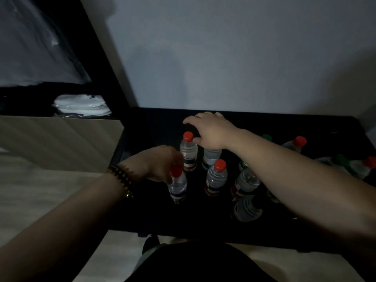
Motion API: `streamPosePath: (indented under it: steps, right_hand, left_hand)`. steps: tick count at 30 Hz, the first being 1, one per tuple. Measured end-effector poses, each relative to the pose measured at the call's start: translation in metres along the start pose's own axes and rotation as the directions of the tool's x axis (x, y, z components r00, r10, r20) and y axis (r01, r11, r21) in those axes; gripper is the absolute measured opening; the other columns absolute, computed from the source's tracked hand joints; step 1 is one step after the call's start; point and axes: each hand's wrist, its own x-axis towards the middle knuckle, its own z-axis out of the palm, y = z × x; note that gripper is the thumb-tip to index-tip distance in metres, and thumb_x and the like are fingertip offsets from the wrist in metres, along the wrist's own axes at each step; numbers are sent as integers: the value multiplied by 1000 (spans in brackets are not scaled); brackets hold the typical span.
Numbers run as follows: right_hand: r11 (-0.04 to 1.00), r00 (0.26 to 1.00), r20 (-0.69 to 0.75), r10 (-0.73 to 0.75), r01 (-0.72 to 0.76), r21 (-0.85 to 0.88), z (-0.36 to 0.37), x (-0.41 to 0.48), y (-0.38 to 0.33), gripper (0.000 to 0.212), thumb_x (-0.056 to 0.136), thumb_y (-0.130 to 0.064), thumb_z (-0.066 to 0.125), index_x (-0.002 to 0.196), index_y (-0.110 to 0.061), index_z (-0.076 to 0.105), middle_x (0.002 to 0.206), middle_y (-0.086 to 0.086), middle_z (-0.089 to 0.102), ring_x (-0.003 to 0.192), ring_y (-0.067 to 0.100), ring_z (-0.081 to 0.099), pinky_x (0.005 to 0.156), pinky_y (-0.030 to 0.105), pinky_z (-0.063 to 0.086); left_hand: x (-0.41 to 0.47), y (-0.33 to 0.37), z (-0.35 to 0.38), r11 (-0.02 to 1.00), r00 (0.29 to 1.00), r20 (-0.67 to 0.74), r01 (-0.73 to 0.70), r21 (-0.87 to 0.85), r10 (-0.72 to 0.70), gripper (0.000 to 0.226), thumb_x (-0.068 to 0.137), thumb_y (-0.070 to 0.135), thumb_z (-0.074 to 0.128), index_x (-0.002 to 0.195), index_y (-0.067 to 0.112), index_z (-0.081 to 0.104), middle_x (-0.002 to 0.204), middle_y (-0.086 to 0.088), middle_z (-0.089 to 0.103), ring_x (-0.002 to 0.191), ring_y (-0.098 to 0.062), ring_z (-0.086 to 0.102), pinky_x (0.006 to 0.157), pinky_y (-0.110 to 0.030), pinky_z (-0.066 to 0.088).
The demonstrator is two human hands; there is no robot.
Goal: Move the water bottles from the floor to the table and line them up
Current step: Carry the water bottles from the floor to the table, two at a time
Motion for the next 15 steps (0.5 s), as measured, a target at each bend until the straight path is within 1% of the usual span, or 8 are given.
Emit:
streamPosePath:
  steps: [4,7,12,15]
  right_hand:
    - [1000,998,52,-20,20,-12,7,12,0,69,91,-41,66,152,-34,33,139,3,53,131,28,46,105,47,34]
    - [999,995,99,-34,35,-15,14,18,1,67,90,-43,65,151,-33,37,136,4,53,128,29,48,103,47,35]
    - [999,990,139,-32,36,-27,21,25,1,58,90,-37,65,144,-33,45,127,1,57,114,25,57,99,47,38]
    - [999,987,161,-23,27,-21,22,28,0,57,91,-36,65,144,-33,45,124,0,57,112,23,57,100,47,39]
  left_hand:
    - [-4,7,8,998,997,-46,61,-28,-63,44,76,32,83,115,21,67,111,-1,62,96,-20,62,88,-37,54]
    - [-5,12,15,995,991,-95,89,-36,-92,42,79,37,80,116,23,67,113,-1,61,101,-20,62,90,-37,53]
    - [-1,17,25,992,983,-133,124,1,-123,34,84,35,75,113,22,65,113,-2,55,99,-22,60,85,-36,52]
    - [2,15,26,991,981,-139,131,-20,-133,28,85,32,71,109,19,67,110,-2,55,96,-21,59,84,-38,53]
